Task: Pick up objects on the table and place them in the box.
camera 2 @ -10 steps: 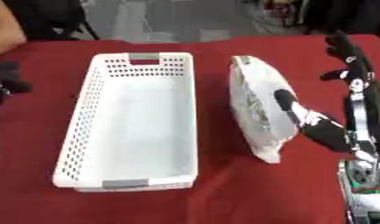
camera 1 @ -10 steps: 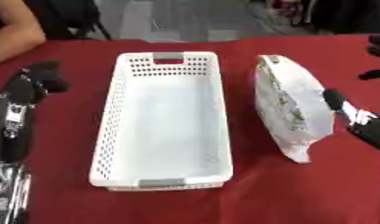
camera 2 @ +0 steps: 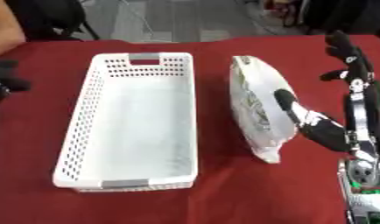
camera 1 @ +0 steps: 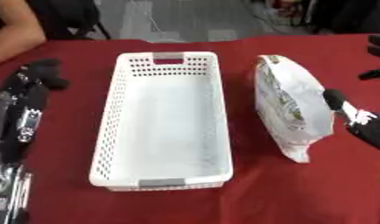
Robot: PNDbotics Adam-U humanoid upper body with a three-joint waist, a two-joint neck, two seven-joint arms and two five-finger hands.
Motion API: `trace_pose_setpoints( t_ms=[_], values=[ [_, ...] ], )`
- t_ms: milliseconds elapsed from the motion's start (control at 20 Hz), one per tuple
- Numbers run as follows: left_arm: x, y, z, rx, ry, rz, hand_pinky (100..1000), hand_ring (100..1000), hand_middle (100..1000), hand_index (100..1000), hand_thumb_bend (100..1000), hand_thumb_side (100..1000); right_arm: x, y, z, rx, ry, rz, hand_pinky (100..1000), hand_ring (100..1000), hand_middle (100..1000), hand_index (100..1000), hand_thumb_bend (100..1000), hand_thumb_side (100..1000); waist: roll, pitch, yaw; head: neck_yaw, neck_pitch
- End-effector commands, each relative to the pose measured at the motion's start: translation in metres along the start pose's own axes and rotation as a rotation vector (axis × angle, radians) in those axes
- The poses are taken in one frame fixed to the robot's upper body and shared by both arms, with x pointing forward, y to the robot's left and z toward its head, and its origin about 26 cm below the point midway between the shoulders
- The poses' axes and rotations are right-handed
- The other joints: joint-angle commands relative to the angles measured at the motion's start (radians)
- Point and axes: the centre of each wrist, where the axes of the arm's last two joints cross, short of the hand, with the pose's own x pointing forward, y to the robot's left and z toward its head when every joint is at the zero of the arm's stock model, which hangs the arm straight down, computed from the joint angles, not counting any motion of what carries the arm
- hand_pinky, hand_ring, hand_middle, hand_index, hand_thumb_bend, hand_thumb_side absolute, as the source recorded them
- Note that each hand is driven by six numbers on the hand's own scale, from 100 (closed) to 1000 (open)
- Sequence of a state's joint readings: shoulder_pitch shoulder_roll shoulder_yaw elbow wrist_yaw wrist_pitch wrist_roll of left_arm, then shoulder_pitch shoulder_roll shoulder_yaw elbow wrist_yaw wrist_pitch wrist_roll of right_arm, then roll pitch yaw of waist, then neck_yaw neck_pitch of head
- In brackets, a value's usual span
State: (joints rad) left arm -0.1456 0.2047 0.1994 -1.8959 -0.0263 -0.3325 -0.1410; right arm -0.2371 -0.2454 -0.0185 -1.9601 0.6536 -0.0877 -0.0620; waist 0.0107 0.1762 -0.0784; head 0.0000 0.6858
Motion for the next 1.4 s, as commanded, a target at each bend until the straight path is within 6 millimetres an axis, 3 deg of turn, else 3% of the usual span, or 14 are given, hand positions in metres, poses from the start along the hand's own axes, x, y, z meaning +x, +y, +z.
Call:
trace_pose_setpoints(
  t_ms=[50,750,1100,1400],
  values=[
    [0.006,0.003,-0.004,-0.026,-0.055,0.010,677,597,784,750,1000,702,0.004,-0.007,-0.005,-0.021,-0.028,0.014,594,864,875,1000,681,707,0.000,-0.012,-0.001,-0.005,-0.011],
    [0.004,0.005,-0.004,-0.033,-0.048,0.005,677,598,787,751,1000,735,0.002,-0.004,-0.004,0.013,-0.013,0.019,592,866,878,1000,685,701,0.000,-0.013,0.001,-0.007,-0.011],
    [0.004,0.005,-0.004,-0.036,-0.040,-0.003,679,600,789,751,1000,762,-0.010,0.017,0.003,0.159,0.029,0.014,593,869,882,1000,692,679,0.000,-0.014,0.004,-0.010,-0.014],
    [0.003,0.005,-0.004,-0.042,-0.031,-0.009,679,601,791,751,1000,790,-0.018,0.015,-0.014,0.244,-0.019,0.068,616,870,889,1000,699,673,0.001,-0.016,0.009,-0.015,-0.012]
  ],
)
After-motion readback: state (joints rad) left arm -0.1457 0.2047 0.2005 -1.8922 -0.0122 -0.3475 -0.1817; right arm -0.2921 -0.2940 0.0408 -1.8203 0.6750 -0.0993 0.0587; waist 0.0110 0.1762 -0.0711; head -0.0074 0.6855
